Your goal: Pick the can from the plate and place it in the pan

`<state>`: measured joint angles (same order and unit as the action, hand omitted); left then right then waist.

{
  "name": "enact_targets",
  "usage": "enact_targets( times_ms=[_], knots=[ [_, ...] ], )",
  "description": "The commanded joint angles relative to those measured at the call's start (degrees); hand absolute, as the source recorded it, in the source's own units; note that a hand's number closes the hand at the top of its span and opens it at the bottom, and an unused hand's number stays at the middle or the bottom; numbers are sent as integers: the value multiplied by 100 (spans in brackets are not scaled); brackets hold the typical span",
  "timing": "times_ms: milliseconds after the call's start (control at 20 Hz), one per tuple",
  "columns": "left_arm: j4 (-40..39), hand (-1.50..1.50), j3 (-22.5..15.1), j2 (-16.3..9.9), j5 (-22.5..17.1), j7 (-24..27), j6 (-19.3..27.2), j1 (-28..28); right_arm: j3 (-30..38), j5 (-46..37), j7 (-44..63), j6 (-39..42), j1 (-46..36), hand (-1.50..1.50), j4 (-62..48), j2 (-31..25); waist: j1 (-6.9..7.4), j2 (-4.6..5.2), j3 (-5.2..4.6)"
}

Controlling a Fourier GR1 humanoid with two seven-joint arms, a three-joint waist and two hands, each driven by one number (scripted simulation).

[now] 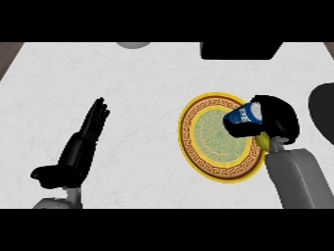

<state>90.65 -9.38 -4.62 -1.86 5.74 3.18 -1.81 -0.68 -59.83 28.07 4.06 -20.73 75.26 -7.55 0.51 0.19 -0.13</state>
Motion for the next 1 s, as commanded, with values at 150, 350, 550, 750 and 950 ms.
enact_targets(
  times_ms=[150,350,550,750,950],
  knots=[
    [-195,0,8,-8,49,235,-58,16,352,-1437,1716,-1472,-1127,150,-329,71,81,16,9],
    [102,0,98,-149,-57,44,-152,207,331,-1706,2203,-1941,-1169,150,67,356,4,-29,12],
    [19,0,-108,136,164,175,72,276,865,-1393,2050,-2329,-1107,150,-12,19,-36,-21,14],
    [-339,0,78,80,90,194,-55,-96,1428,-1001,1987,-2757,-1410,150,-333,-242,-39,-1,14],
    [-92,0,178,-43,-8,37,-173,0,1720,-737,1507,-3688,-985,150,-735,-398,-19,-3,17]
  ],
)
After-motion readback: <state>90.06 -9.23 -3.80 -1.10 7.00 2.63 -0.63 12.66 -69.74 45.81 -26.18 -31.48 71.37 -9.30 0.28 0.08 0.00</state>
